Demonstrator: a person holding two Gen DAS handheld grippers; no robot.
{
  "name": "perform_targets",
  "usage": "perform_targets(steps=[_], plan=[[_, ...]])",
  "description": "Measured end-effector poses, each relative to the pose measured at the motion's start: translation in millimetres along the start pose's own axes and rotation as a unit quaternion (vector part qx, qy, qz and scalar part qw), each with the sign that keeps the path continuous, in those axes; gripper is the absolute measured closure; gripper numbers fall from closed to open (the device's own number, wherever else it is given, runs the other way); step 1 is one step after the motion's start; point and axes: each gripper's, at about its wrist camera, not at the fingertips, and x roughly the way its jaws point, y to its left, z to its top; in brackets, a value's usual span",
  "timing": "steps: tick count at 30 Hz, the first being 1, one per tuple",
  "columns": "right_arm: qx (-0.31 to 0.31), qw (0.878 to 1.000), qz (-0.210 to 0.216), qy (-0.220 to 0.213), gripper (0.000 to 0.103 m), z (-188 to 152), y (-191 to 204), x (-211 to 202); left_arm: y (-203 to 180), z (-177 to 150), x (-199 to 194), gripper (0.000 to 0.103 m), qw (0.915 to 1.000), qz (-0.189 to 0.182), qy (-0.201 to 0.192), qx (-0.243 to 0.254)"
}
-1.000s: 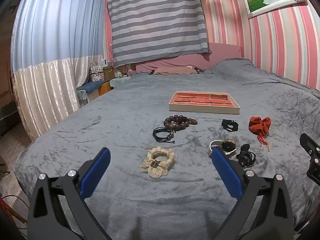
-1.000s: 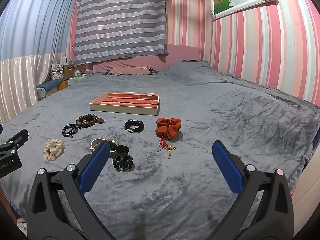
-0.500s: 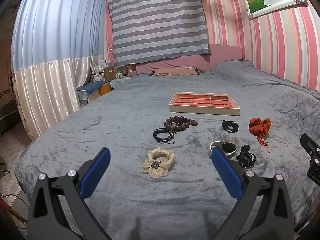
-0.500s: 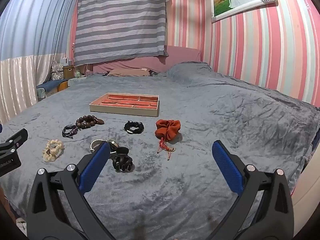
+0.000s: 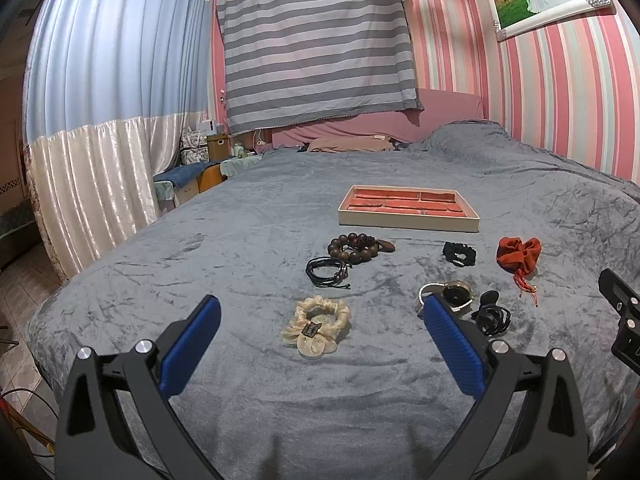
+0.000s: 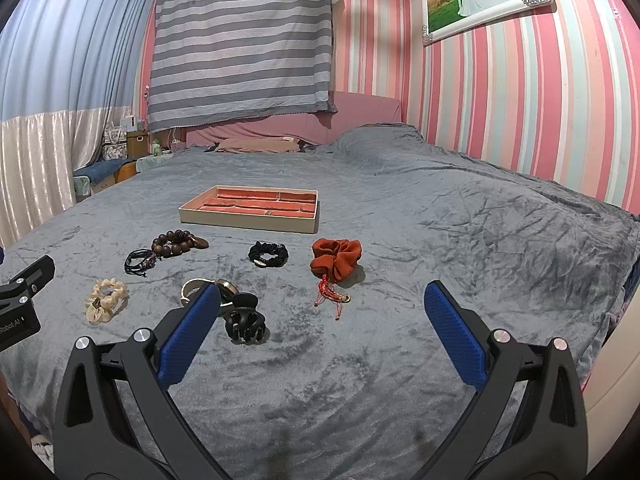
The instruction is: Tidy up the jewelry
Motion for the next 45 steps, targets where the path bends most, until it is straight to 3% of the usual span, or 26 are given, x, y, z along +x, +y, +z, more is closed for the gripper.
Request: perform_targets(steps=[45], plan=[[0.000, 1.000, -0.003, -0.002, 0.004, 1.8, -1.7, 0.3, -2.5, 6.9, -2.3, 0.004, 1.0000, 0.002, -0.003, 0.000]])
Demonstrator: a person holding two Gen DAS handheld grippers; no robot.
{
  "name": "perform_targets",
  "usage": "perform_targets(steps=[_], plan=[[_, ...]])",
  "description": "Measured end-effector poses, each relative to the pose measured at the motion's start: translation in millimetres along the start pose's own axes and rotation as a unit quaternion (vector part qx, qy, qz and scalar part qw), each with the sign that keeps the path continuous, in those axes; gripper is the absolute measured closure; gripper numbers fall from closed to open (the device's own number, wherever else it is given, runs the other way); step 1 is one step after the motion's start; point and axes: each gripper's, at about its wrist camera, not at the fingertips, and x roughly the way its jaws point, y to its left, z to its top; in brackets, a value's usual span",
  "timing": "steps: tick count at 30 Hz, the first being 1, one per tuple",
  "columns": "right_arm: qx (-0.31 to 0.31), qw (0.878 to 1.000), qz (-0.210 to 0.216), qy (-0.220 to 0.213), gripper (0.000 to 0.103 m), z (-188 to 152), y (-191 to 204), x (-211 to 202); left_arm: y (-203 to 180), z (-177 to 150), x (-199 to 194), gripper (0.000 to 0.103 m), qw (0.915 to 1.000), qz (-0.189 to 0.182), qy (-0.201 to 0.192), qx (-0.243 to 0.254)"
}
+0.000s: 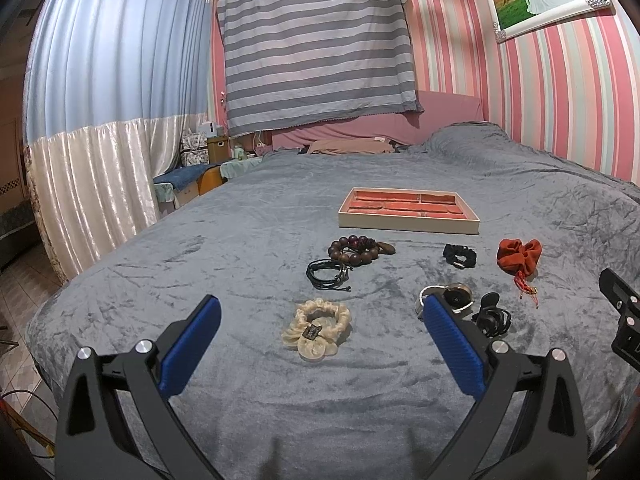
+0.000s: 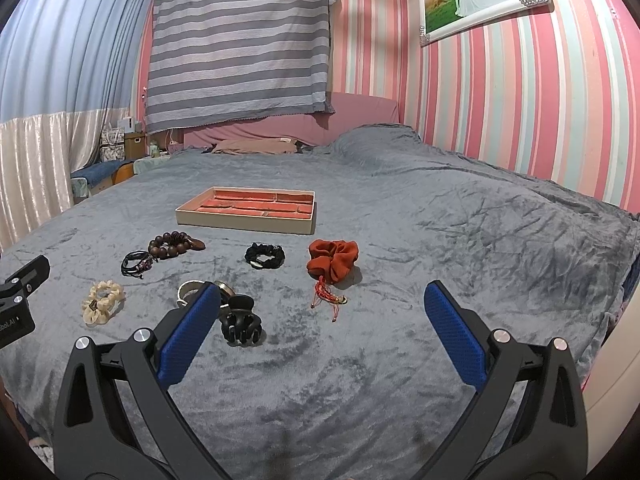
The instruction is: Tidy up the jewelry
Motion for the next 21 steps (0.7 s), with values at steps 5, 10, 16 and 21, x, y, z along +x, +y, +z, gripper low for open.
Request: perform_targets(steps=[5, 10, 16, 21], plan=[[0.000, 1.000, 0.000, 0.000, 0.004, -0.4, -0.2, 0.4, 0.4, -0.4, 0.9, 0.004, 1.0000, 0.002, 0.001, 0.000], [0.001, 1.000, 0.000, 0.001, 0.004, -0.1, -0.5, 0.5, 0.5, -1.0, 2.2, 0.004, 1.0000, 0.001, 0.002, 0.000], [0.000, 1.000, -0.001, 0.001, 0.004, -2.9, 1.1, 2.1, 1.2, -1.4, 3.5, 0.004, 1.0000, -0.001, 0.003, 0.001], [0.001, 1.000, 0.000, 0.003, 0.004, -6.2, 2.1, 3.9, 2.3, -2.6, 4.7, 0.004, 1.0000, -0.002, 0.006, 0.000]])
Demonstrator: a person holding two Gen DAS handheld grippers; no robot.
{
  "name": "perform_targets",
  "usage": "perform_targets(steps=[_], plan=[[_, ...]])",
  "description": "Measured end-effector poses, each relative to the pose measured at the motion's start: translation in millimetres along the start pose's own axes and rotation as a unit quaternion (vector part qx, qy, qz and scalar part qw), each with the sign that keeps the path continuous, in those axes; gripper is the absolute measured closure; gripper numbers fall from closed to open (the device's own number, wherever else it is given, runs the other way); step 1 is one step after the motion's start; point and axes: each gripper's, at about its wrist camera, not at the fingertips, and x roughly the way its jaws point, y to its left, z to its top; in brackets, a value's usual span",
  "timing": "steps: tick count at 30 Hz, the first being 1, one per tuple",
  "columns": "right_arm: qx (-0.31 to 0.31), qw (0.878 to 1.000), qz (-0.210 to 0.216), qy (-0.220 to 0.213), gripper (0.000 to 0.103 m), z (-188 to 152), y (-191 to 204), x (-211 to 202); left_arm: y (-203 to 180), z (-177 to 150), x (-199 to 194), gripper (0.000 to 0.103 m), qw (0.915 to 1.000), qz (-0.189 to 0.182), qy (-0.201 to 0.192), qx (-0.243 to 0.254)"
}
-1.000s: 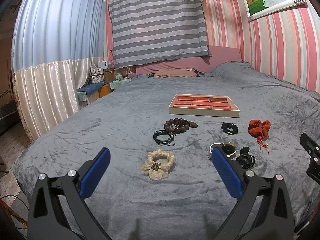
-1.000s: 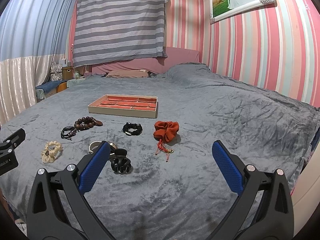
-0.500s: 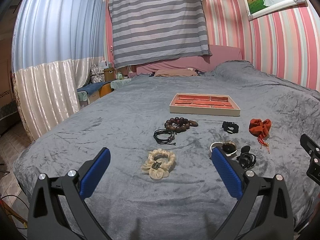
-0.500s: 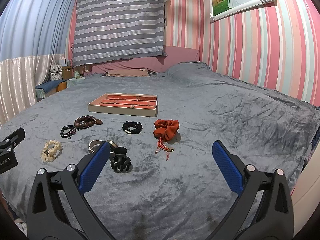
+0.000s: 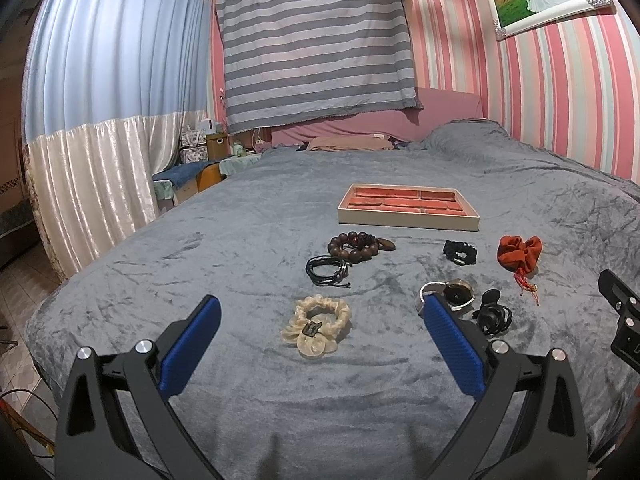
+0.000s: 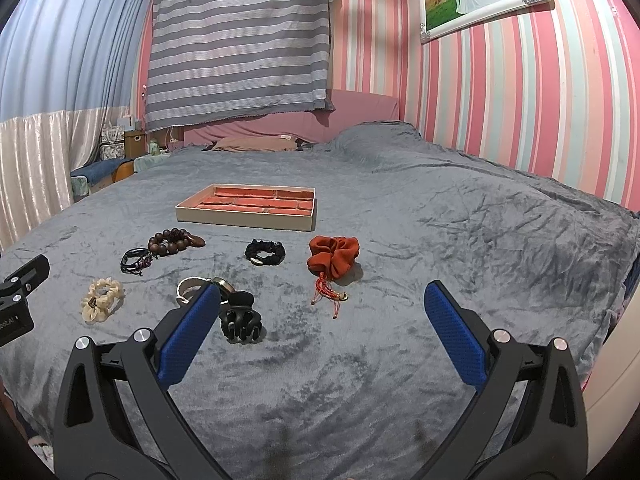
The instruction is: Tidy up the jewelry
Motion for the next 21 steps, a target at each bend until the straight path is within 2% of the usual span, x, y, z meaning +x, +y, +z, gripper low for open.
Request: perform_targets(steps=[21], plan=[[-0.006, 1.000, -0.011, 0.011, 0.004, 1, 1, 23, 5, -1, 27, 0.004, 0.9994, -0.005, 0.033, 0.002]])
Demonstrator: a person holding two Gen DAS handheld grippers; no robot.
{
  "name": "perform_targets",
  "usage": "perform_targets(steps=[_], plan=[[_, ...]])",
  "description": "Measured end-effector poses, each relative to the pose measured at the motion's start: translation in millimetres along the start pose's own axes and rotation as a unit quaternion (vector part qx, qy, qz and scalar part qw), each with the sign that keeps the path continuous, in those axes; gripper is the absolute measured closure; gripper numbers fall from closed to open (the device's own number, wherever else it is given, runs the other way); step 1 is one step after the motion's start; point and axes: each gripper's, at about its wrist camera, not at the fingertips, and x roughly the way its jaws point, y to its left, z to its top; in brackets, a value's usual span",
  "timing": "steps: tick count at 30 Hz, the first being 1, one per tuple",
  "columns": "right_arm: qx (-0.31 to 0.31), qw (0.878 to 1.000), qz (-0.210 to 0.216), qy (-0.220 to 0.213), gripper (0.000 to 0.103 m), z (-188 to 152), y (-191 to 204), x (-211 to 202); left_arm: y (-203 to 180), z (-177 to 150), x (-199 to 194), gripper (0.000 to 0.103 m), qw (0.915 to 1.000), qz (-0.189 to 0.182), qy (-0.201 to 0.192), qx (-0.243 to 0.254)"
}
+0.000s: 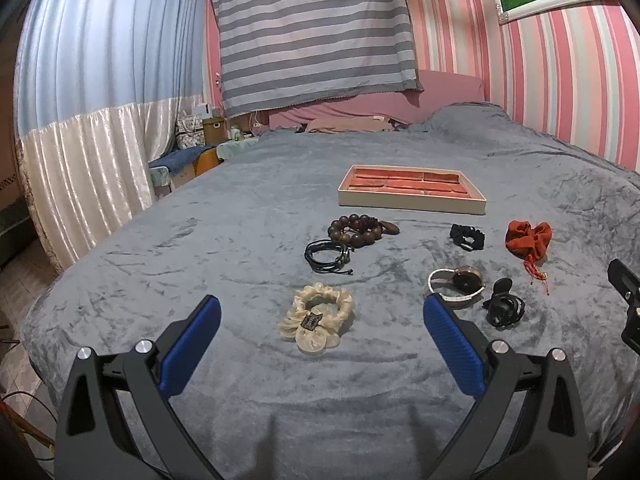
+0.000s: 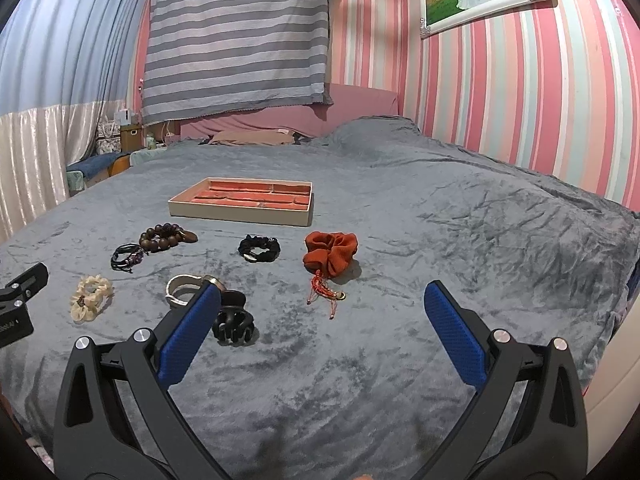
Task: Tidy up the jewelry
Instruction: 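Grasp the black braided bracelet with left tool while right tool grasps orange scrunchie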
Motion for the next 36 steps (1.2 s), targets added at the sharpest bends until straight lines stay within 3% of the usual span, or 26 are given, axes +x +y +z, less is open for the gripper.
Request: perform_targets(steps=[15, 26, 36], plan=[[-0.001, 1.000, 0.002, 0.012, 0.004, 8, 6, 39, 3, 16, 35, 0.004, 0.9997, -0.021, 0.004, 0.013], [0.013, 0.999, 0.009, 0.049, 0.004, 8, 1, 81, 15, 24, 85, 0.004, 0.9989, -0.030, 0.037, 0.003], [-0.003, 0.999, -0.004, 0.041, 0.004, 20, 3, 110, 9, 37, 111, 0.004, 0.9985, -0.041, 0.037, 0.009]])
